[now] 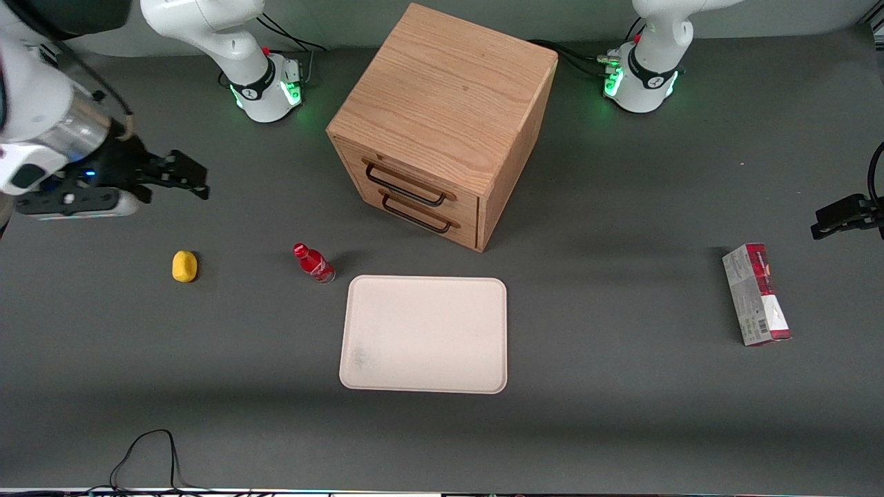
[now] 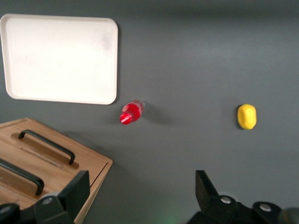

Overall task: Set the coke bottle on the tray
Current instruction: 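Move the right gripper down over the red Coca-Cola bottle, then close the right gripper around the red bottle's body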

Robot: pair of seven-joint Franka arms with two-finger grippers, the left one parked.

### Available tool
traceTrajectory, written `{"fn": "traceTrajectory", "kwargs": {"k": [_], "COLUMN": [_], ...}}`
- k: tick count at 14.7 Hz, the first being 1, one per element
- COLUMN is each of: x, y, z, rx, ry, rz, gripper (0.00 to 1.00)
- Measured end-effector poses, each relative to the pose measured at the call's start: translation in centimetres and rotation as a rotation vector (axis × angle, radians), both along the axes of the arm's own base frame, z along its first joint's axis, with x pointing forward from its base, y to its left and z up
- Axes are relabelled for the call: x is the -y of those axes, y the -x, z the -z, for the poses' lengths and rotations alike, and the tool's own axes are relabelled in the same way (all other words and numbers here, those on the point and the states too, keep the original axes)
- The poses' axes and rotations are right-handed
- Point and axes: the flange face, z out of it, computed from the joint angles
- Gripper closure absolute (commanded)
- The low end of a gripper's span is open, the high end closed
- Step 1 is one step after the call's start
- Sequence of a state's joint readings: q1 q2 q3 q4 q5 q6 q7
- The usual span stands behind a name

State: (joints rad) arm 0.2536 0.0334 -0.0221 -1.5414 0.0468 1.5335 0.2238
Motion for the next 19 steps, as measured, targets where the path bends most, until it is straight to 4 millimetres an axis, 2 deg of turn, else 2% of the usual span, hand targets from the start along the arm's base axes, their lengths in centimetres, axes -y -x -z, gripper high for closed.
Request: {"fn": "traceTrajectory", "kwargs": {"k": [2, 6, 11, 13, 15, 17, 19], "x": [-1.1, -4.3, -4.4, -4.5, -5.6, -6.3, -6.4], "y": [0.0, 0.4, 1.2, 1.7, 2.4, 2.8, 2.7], "z": [2.7, 11.2, 19.7, 22.4, 24.6, 26.5, 27.5], "rx": [-0.022, -0.011, 0.094, 0.119, 0.129, 0.131, 0.131], "ry": [0.005, 0.003, -0.022, -0.029, -0.036, -0.040, -0.040], "rz": [-0.016, -0.047, -0.040, -0.024, -0.018, -0.015, -0.014], "gripper": [0.00, 0.00, 0.00, 0.00, 0.00, 0.00, 0.00]}}
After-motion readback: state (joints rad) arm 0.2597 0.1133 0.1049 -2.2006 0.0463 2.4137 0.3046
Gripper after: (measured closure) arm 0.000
